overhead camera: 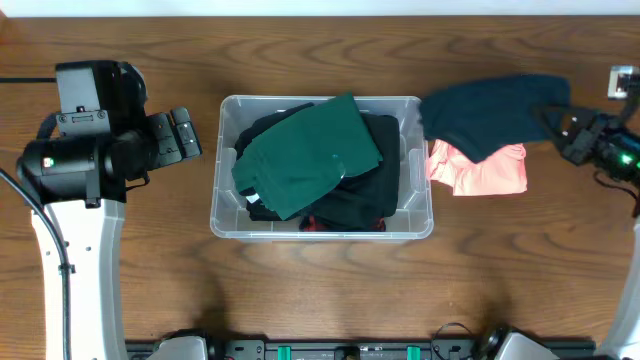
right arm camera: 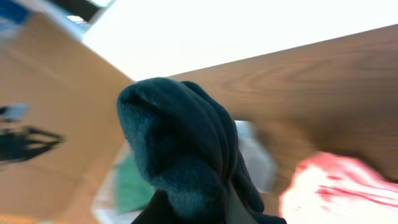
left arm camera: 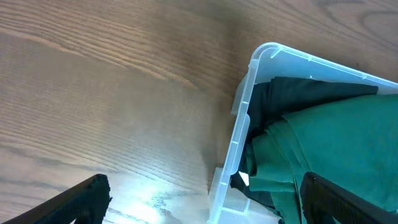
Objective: Pack container
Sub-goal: 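Grasp the dark navy garment with the right gripper and carry it over the bin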
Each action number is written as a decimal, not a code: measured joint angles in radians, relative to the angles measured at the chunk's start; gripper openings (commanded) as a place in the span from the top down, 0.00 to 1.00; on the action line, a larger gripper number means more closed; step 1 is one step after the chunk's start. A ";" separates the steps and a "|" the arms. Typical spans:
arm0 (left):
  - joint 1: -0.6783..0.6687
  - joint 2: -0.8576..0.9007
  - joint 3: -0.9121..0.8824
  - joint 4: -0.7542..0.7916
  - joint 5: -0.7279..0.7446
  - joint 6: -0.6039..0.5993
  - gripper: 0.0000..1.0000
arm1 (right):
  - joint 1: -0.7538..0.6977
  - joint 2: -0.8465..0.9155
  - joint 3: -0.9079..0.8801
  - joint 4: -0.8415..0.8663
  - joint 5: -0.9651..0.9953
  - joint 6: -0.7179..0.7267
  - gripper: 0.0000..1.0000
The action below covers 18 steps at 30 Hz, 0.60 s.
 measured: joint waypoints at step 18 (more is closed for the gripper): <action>0.000 0.000 0.000 0.000 0.000 0.000 0.02 | 0.743 0.018 -0.004 0.430 0.344 0.518 0.99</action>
